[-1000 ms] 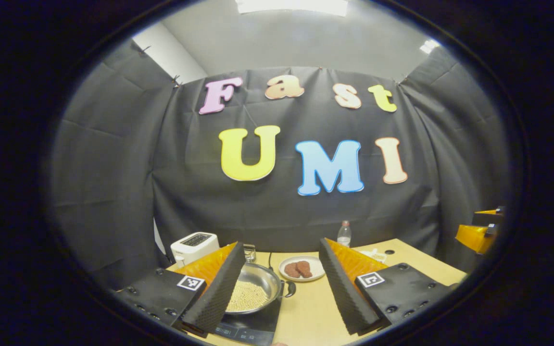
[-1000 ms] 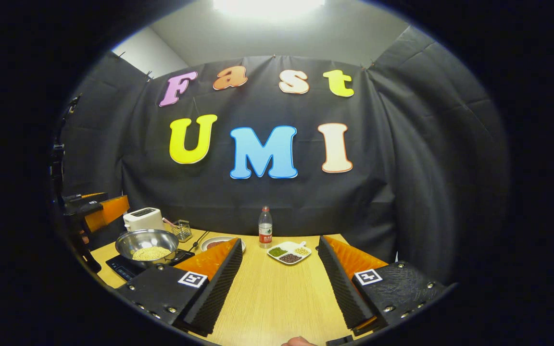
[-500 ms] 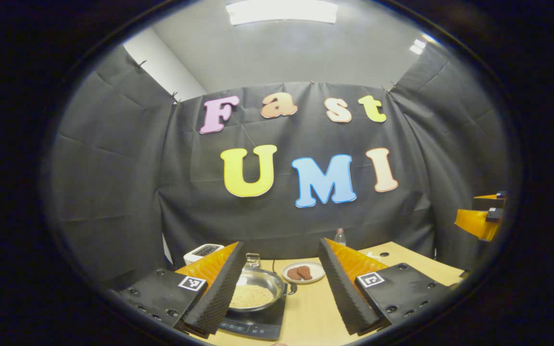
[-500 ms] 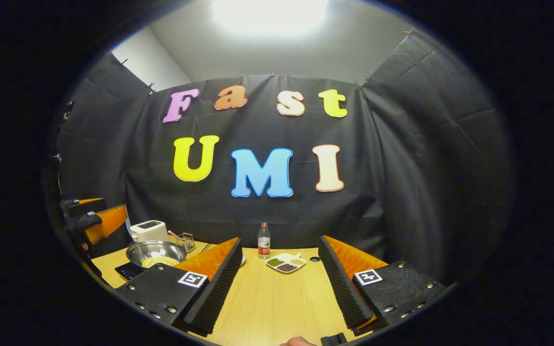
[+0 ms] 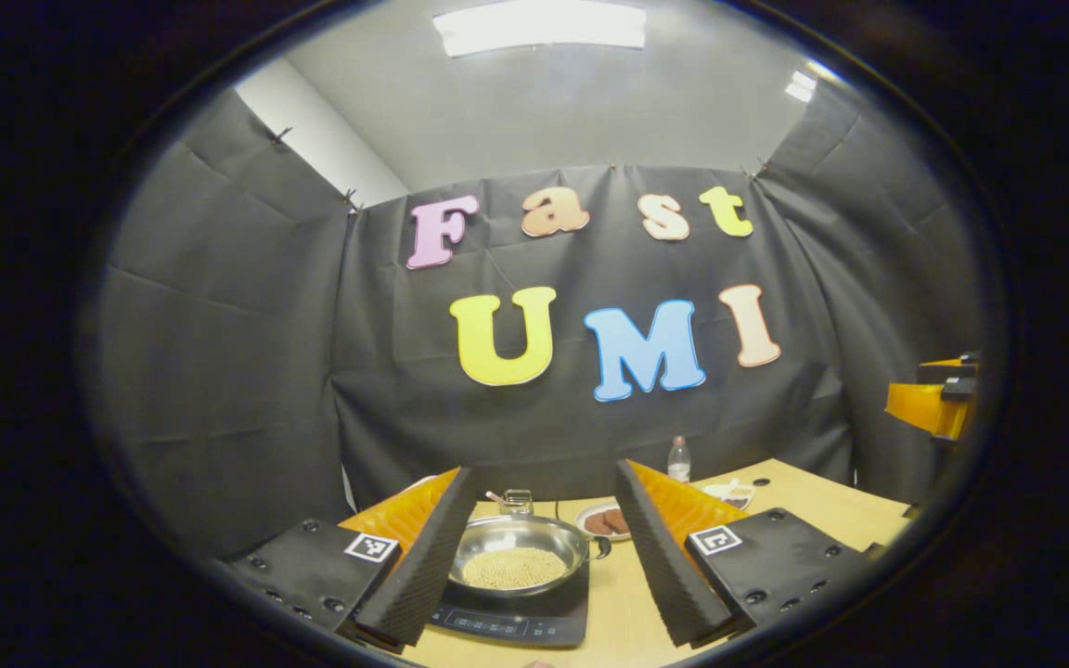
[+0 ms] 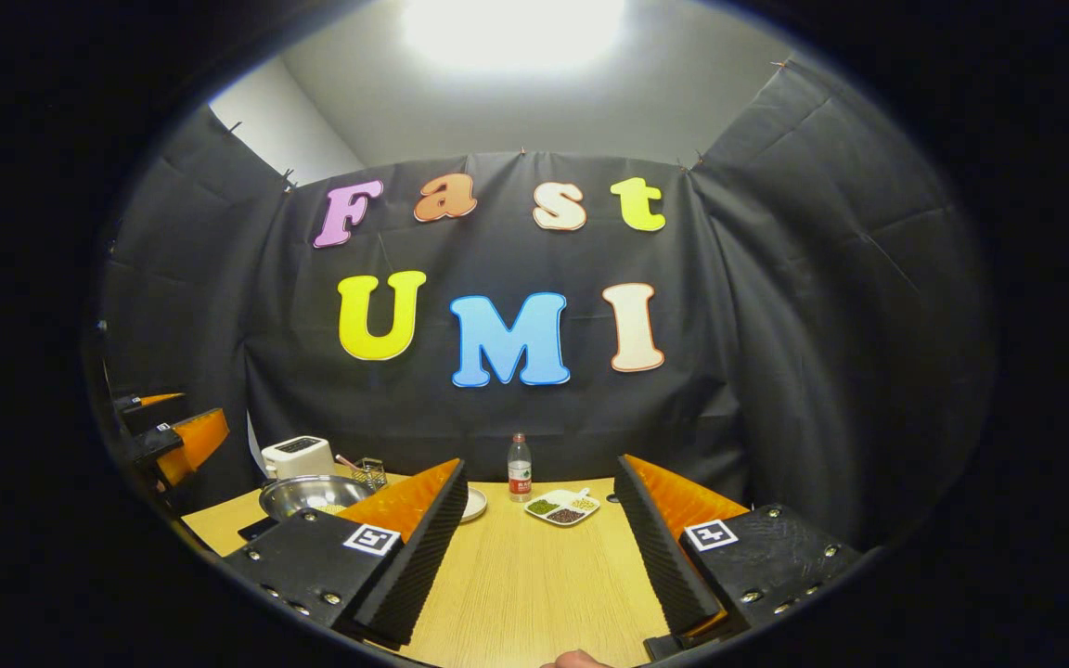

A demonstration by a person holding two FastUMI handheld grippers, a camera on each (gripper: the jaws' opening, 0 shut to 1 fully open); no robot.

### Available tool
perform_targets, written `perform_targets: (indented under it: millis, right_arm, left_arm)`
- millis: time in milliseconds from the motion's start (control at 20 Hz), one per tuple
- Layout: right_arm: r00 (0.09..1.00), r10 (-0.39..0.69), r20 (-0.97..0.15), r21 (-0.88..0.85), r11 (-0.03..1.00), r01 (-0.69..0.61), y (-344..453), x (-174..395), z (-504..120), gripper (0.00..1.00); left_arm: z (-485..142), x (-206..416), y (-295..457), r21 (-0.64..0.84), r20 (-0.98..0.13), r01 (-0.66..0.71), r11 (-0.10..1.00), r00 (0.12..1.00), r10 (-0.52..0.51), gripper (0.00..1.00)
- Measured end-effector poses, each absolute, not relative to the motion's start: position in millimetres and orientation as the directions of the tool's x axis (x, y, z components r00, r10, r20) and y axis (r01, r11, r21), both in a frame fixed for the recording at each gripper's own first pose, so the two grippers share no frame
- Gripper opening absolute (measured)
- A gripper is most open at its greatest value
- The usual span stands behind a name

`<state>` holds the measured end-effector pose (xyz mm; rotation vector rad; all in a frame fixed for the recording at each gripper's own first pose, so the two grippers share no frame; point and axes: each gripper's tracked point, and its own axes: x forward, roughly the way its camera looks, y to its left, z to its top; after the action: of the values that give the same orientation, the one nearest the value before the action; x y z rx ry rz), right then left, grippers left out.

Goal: First push the handle of the pot to place it horizontally, then grasp the pot with both hands and set it on the induction cooktop.

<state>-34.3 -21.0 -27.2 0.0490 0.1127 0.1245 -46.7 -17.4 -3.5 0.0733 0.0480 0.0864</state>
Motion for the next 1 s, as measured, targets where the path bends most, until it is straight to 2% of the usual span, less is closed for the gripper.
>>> perform_targets:
  millis: [450,500,550,600,650,700,1000]
  right_arm:
    - [0.993,0.094,-0.075,0.049,0.995,-0.091,-26.2,-39.8,-16.7,0.96]
    - [0.993,0.093,-0.071,0.048,0.995,-0.089,-26.5,-40.1,-16.0,0.96]
    - [0.993,0.093,-0.068,0.048,0.995,-0.09,-25.9,-40.3,-14.8,0.96]
    - [0.994,0.094,-0.064,0.046,0.995,-0.091,-24.9,-39.8,-14.3,0.96]
    - [0.994,0.094,-0.06,0.044,0.995,-0.092,-24.0,-40.1,-12.3,0.96]
    - [0.994,0.097,-0.054,0.042,0.995,-0.094,-23.0,-40.2,-11.4,0.96]
    - [0.994,0.103,-0.047,0.034,0.994,-0.102,-18.1,-42.6,-10.3,0.96]
  left_arm:
    - [0.9,-45.9,-12.1,0.071,-0.037,-0.073,0.995,0.996,0.076,1.0]
    - [2.5,-45.6,-13.1,0.069,-0.033,-0.071,0.995,0.997,0.073,0.98]
    - [3.9,-45.3,-13.0,0.068,-0.029,-0.069,0.995,0.997,0.071,0.92]
    - [5.2,-45.2,-12.6,0.067,-0.027,-0.068,0.995,0.997,0.07,0.92]
    - [7.6,-44.8,-12.4,0.069,-0.023,-0.068,0.995,0.997,0.069,1.0]
    - [6.7,-44.3,-12.2,0.07,-0.021,-0.066,0.995,0.997,0.068,0.98]
    - [3.4,-46.0,-9.2,0.067,-0.027,-0.064,0.996,0.998,0.065,1.0]
